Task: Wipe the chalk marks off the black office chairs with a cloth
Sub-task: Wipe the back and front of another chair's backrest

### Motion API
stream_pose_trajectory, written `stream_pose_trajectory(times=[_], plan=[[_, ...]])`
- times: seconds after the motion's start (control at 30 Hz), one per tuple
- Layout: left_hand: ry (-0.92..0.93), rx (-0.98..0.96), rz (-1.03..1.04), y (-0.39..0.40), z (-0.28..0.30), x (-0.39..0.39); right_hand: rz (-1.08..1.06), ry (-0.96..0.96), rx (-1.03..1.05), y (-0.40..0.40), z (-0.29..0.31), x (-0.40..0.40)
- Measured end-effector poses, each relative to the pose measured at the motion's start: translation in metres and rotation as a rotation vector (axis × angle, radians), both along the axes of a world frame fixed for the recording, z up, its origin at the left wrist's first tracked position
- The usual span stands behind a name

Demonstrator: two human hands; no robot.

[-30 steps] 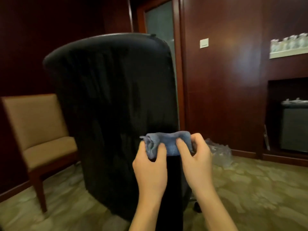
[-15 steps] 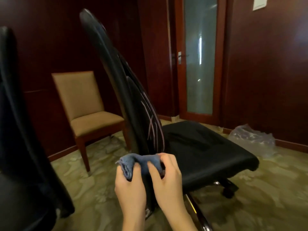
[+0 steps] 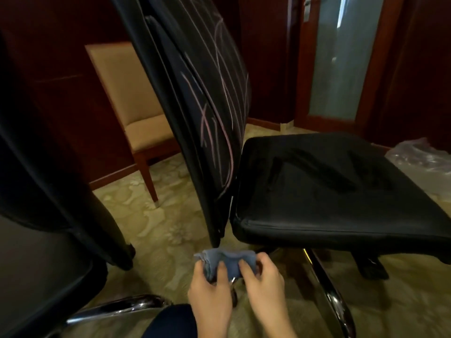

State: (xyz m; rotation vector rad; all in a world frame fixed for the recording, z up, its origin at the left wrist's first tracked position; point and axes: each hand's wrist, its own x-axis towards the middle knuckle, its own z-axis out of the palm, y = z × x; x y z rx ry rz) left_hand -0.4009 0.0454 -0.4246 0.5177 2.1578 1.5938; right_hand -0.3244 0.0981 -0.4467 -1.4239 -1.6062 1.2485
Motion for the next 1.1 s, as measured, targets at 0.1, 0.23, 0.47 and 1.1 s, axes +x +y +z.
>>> stream_pose_trajectory(times=[0.1, 0.23, 0.47, 1.1], plan=[[-0.065, -0.077, 0.019, 0.006, -0.007, -0.019, -0.004, 0.086, -0.042, 0.011, -0.003, -0.02], [-0.11, -0.015, 0.075, 0.021, -0.011, -0.047, -0.031, 0.119, 0.022, 0.028, 0.002, -0.055], [-0.019, 0.15, 0.077, 0.052, -0.002, -0.09, -0.129, 0.201, 0.029, 0.047, 0.0, -0.113], [0.113, 0.513, -0.288, 0.08, 0.066, -0.151, -0.331, 0.551, 0.333, 0.061, 0.074, -0.168]])
